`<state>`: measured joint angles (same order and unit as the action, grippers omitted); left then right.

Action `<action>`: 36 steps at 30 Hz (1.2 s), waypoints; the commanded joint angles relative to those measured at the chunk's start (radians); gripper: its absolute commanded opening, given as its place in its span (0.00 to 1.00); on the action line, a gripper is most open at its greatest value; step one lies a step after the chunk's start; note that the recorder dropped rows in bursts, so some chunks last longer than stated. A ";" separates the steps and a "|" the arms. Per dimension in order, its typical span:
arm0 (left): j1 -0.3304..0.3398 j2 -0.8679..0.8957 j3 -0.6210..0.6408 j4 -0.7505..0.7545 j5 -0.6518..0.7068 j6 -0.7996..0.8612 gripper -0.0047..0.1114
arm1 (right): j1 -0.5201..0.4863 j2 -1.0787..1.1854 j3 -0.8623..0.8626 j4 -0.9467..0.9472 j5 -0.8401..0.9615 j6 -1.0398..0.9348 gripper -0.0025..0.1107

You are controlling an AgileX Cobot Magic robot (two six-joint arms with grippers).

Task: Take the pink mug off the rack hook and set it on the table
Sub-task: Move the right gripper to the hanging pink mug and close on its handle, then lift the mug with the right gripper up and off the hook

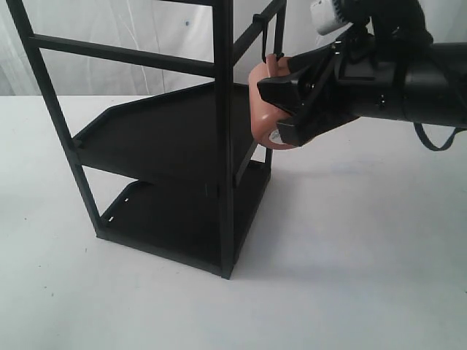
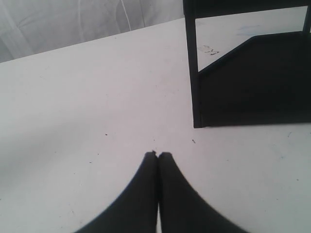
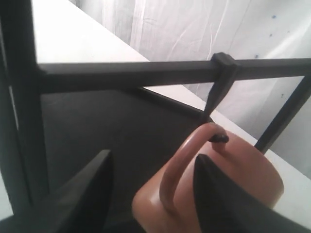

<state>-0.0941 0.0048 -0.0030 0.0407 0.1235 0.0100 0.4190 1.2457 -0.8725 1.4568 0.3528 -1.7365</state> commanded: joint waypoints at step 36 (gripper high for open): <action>0.002 -0.005 0.003 -0.002 0.003 -0.010 0.04 | 0.001 0.030 -0.067 0.055 -0.022 -0.012 0.02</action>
<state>-0.0941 0.0048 -0.0030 0.0407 0.1235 0.0100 0.4190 1.3182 -0.9420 1.5146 0.3207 -1.7365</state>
